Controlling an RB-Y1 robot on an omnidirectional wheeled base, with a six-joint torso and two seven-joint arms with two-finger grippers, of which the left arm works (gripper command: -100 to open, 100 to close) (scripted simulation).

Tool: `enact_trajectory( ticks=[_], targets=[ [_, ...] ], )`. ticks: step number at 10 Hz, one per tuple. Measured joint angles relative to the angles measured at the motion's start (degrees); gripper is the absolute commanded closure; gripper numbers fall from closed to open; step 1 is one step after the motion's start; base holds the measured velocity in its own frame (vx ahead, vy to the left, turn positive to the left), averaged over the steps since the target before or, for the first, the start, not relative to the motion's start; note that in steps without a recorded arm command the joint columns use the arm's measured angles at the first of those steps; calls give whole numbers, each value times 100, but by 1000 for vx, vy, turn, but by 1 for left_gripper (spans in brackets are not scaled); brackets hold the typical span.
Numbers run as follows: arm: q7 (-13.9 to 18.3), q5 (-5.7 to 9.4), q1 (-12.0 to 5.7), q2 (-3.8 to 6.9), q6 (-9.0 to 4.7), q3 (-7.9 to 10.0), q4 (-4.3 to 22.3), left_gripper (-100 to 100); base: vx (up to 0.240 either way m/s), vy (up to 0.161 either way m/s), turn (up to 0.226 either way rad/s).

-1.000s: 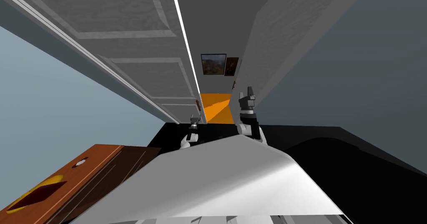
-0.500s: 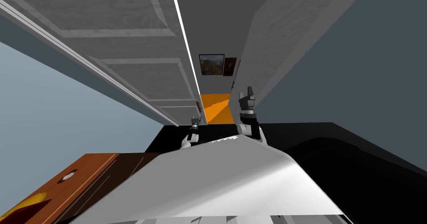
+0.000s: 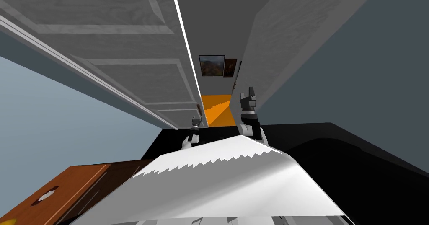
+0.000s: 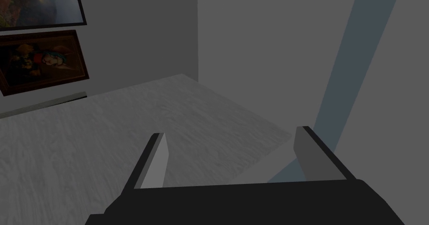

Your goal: Push the door open

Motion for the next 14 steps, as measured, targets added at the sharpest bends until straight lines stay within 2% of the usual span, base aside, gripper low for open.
enact_trajectory(
  ticks=[6, 7, 12, 14],
  targets=[
    [-21, 32, -7, -33, -68, 63, 86, -100, 179, -20, -24],
    [-21, 33, -9, -35, -70, 64, 87, 100, -10, 4, 3],
    [-18, 34, -26, -37, -52, 64, 83, 100, -8, 2, -5],
    [-33, 44, 4, -42, -36, 78, 97, 100, 125, -43, 21]
  ],
)
